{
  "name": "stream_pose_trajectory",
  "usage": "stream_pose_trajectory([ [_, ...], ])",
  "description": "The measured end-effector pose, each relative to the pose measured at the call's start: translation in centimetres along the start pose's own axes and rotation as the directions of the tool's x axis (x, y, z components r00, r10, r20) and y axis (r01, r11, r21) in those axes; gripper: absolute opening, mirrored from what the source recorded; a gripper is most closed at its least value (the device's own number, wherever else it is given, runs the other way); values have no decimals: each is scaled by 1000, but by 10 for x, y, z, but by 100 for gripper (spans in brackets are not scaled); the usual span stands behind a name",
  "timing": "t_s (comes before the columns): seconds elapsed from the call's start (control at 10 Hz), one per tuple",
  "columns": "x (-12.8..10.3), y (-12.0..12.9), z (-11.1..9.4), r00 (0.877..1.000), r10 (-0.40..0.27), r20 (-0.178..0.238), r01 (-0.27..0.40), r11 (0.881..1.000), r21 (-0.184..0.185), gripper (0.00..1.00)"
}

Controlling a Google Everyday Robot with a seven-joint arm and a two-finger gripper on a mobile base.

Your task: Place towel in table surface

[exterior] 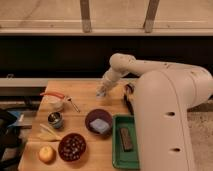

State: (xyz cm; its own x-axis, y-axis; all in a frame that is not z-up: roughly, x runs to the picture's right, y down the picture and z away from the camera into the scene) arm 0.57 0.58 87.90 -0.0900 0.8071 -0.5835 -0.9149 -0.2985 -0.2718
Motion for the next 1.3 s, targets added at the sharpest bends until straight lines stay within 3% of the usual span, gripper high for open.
stream_pose_trajectory([
  [0.3,0,0,0,1000,-3,1,3,1000,-2,0],
  [0.5,0,0,0,1000,-3,1,3,1000,-2,4],
  [1.1,0,0,0,1000,-3,1,3,1000,-2,66],
  [1.3,0,0,0,1000,-2,1,2,1000,-2,79],
])
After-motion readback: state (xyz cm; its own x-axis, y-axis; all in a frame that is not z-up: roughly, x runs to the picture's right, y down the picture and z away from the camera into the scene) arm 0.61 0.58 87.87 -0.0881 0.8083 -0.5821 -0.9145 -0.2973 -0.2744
